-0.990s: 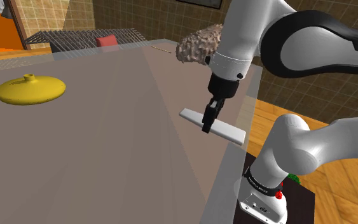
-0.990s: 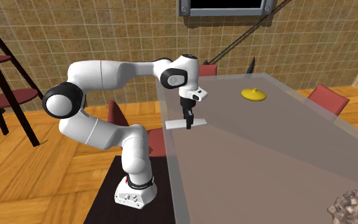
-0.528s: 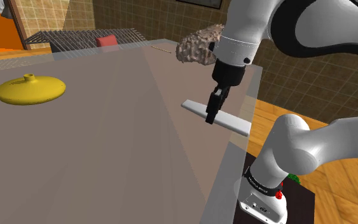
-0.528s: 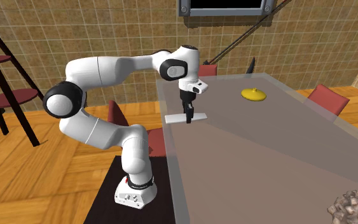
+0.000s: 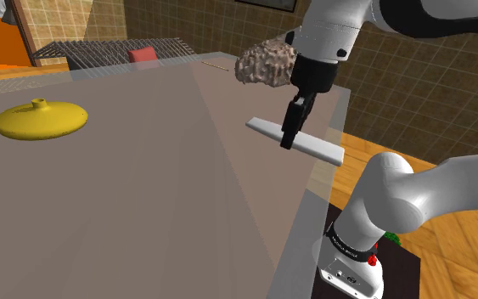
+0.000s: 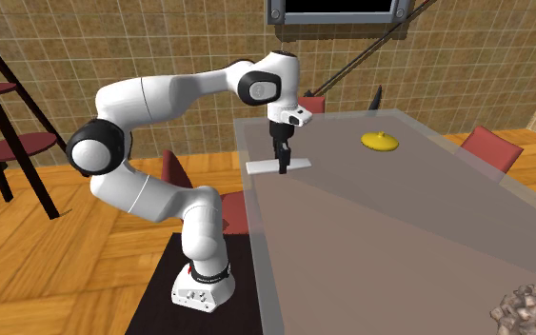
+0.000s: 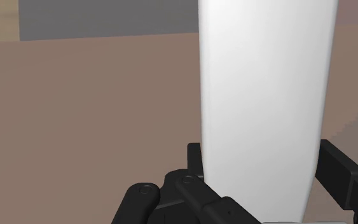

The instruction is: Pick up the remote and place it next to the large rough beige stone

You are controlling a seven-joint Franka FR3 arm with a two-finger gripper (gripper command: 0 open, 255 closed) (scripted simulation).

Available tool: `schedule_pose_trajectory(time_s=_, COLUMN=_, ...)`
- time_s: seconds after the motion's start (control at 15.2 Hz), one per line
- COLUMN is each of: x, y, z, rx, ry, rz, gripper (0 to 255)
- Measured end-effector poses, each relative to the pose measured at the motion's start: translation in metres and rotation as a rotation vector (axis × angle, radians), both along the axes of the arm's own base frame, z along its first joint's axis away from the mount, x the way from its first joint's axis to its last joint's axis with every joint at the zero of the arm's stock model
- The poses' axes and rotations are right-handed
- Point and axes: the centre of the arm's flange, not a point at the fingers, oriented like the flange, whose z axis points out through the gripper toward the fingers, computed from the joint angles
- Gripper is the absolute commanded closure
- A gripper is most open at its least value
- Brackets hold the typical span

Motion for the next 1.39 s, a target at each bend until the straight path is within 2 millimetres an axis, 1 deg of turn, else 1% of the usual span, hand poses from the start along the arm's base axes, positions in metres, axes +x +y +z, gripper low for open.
schedule_pose_trajectory(time_s=1.39, x=0.002, y=0.001, z=0.111, rx=0.000, ry=0.000, rz=0.000, gripper=255)
